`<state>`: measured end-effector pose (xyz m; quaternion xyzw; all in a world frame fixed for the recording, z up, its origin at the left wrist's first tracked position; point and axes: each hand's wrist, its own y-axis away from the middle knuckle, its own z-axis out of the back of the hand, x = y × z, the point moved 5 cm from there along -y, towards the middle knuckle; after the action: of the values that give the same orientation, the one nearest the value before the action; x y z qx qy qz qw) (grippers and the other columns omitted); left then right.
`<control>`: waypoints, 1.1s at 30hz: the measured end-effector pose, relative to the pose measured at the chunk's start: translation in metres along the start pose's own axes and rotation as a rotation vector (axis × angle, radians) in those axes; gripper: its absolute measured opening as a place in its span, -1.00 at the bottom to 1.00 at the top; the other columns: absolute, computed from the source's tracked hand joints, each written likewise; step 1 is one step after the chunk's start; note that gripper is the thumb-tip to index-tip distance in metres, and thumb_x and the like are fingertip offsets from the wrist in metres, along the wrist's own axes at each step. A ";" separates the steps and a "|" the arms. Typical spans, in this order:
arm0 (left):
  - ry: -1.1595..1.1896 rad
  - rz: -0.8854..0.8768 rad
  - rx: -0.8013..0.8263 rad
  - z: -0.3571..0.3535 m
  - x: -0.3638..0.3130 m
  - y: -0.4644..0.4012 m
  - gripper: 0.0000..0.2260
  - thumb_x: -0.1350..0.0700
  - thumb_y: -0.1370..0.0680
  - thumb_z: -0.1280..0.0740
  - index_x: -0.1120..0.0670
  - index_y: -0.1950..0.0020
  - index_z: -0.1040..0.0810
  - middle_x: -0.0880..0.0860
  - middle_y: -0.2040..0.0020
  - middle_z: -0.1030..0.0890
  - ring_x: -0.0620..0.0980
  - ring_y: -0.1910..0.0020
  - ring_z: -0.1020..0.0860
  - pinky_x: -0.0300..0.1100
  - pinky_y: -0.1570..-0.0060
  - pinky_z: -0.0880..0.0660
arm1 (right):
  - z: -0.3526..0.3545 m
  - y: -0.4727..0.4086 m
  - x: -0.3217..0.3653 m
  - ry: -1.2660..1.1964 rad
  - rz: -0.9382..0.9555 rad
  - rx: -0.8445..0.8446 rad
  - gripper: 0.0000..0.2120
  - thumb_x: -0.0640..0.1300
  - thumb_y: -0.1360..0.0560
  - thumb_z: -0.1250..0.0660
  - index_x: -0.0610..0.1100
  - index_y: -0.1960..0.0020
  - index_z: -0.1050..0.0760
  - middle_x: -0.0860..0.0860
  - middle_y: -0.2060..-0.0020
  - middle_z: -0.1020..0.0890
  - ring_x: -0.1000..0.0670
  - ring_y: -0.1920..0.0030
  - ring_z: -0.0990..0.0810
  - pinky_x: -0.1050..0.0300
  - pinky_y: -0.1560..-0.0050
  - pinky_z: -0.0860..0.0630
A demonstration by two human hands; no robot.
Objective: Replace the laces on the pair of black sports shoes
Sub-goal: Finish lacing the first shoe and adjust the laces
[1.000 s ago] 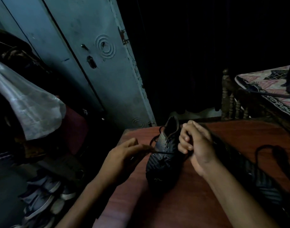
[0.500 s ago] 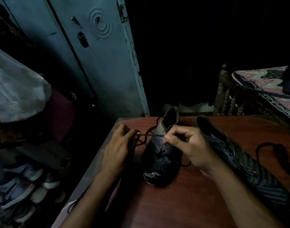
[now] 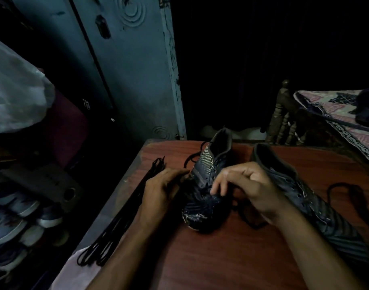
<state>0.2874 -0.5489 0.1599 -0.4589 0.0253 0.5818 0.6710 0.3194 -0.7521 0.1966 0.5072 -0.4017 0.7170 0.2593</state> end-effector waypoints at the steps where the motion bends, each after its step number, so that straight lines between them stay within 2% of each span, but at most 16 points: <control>1: 0.053 0.034 0.001 0.001 0.002 0.000 -0.88 0.10 -0.59 -0.46 0.03 -0.10 -0.73 -0.17 0.08 -0.70 -0.25 0.10 -0.64 -0.39 0.09 -0.51 | 0.002 -0.001 -0.004 0.166 -0.007 -0.056 -0.63 0.01 -0.58 -0.33 -0.14 0.34 -0.60 -0.02 0.25 -0.72 -0.04 0.22 -0.66 -0.14 0.08 -0.57; 2: 0.099 0.071 0.005 0.001 0.003 0.001 -0.90 0.11 -0.58 -0.48 0.02 -0.08 -0.73 -0.17 0.09 -0.71 -0.25 0.10 -0.66 -0.35 0.10 -0.53 | 0.004 -0.003 -0.009 0.312 -0.011 -0.124 -0.68 0.02 -0.59 -0.37 -0.07 0.31 -0.62 0.06 0.27 -0.71 0.07 0.23 -0.65 -0.05 0.08 -0.56; 3: 0.130 0.097 0.012 0.000 0.005 0.001 -0.92 0.11 -0.57 -0.48 0.02 -0.05 -0.73 -0.17 0.11 -0.72 -0.24 0.11 -0.67 -0.33 0.12 -0.55 | 0.006 -0.003 -0.013 0.423 -0.012 -0.188 -0.75 0.00 -0.57 -0.41 -0.03 0.27 -0.62 0.12 0.29 -0.68 0.14 0.26 -0.62 0.13 0.15 -0.52; 5: 0.142 0.100 0.021 -0.002 0.004 0.002 -0.94 0.11 -0.56 -0.49 0.02 -0.03 -0.72 -0.16 0.14 -0.72 -0.24 0.14 -0.67 -0.31 0.15 -0.55 | 0.006 -0.003 -0.020 0.568 0.004 -0.246 -0.88 -0.05 -0.53 -0.45 0.02 0.19 -0.61 0.16 0.27 -0.64 0.16 0.28 -0.58 0.28 0.24 -0.43; 8: 0.139 0.077 0.048 -0.005 0.004 0.001 -0.90 0.16 -0.56 -0.50 0.02 -0.06 -0.73 -0.15 0.11 -0.73 -0.26 0.12 -0.68 -0.19 0.12 -0.62 | -0.005 -0.003 -0.034 0.716 0.012 -0.185 -0.96 -0.05 -0.49 -0.46 0.08 0.10 -0.62 0.18 0.20 -0.59 0.11 0.25 -0.55 0.20 0.23 -0.48; 12: 0.083 0.056 0.094 -0.009 0.006 0.000 -0.89 0.14 -0.58 -0.48 -0.04 -0.08 -0.70 -0.15 0.08 -0.72 -0.23 0.10 -0.68 -0.11 0.07 -0.63 | -0.004 -0.012 -0.036 0.827 -0.050 -0.190 -0.93 -0.08 -0.44 -0.49 0.05 0.18 -0.61 0.14 0.29 -0.54 0.15 0.28 -0.52 0.13 0.19 -0.53; 15: 0.001 0.068 0.100 -0.010 0.006 0.001 -0.95 0.08 -0.59 -0.46 -0.06 -0.03 -0.66 -0.16 0.07 -0.67 -0.19 0.08 -0.63 -0.13 0.07 -0.56 | -0.006 -0.021 -0.033 0.935 -0.175 -0.073 -0.91 -0.07 -0.41 -0.47 0.04 0.21 -0.56 0.13 0.35 -0.54 0.16 0.26 -0.53 0.09 0.13 -0.56; 19: -0.024 0.053 0.165 -0.014 0.002 0.001 -0.98 0.04 -0.62 -0.40 -0.05 -0.03 -0.61 -0.14 0.03 -0.61 -0.17 0.06 -0.58 -0.08 0.07 -0.53 | -0.008 -0.034 -0.033 1.006 -0.266 0.024 -0.88 -0.02 -0.39 -0.46 0.04 0.23 -0.52 0.14 0.41 -0.53 0.15 0.28 -0.55 0.14 0.22 -0.53; 22: -0.067 0.043 0.201 -0.018 0.003 -0.002 -0.92 0.02 -0.62 -0.38 0.00 -0.06 -0.61 -0.10 -0.01 -0.57 -0.10 0.07 -0.56 -0.09 0.07 -0.49 | -0.007 -0.035 -0.035 1.012 -0.220 -0.028 -0.86 0.03 -0.41 -0.50 0.03 0.22 -0.57 0.12 0.45 -0.55 0.19 0.34 -0.54 0.26 0.28 -0.38; 25: -0.082 0.055 0.191 -0.019 0.006 -0.002 -0.92 0.02 -0.63 -0.36 -0.01 -0.07 -0.60 -0.10 -0.01 -0.57 -0.08 0.06 -0.56 -0.11 0.08 -0.45 | -0.007 -0.027 -0.038 0.965 -0.110 -0.114 -0.86 0.07 -0.43 -0.51 0.04 0.18 -0.62 0.13 0.42 -0.54 0.21 0.33 -0.51 0.35 0.30 -0.32; 29: -0.072 0.047 0.180 -0.018 0.006 -0.002 -0.98 0.05 -0.61 -0.39 -0.04 -0.03 -0.59 -0.12 0.02 -0.57 -0.14 0.10 -0.54 -0.16 0.10 -0.44 | -0.009 -0.024 -0.043 0.926 -0.032 -0.127 -0.96 0.02 -0.47 -0.49 0.10 0.09 -0.65 0.23 0.31 -0.54 0.23 0.25 -0.52 0.31 0.24 -0.39; 31: -0.065 0.047 0.196 -0.018 0.004 -0.002 -0.98 0.06 -0.61 -0.40 -0.03 -0.03 -0.61 -0.13 0.02 -0.57 -0.16 0.09 -0.52 -0.22 0.11 -0.41 | -0.009 -0.024 -0.045 0.855 -0.058 -0.145 -0.90 -0.04 -0.47 -0.49 0.13 0.05 -0.64 0.23 0.35 -0.53 0.20 0.31 -0.52 0.23 0.26 -0.44; 33: -0.062 0.054 0.205 -0.018 0.002 -0.001 -0.97 0.07 -0.61 -0.40 -0.01 -0.03 -0.61 -0.12 0.00 -0.57 -0.15 0.07 -0.52 -0.22 0.09 -0.41 | -0.009 -0.024 -0.047 0.807 -0.097 -0.159 -0.86 -0.07 -0.45 -0.50 0.14 0.06 -0.63 0.21 0.40 -0.52 0.18 0.39 -0.50 0.21 0.32 -0.40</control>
<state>0.2983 -0.5587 0.1486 -0.3688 0.0766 0.6079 0.6990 0.3499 -0.7295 0.1584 0.1823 -0.2975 0.8120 0.4679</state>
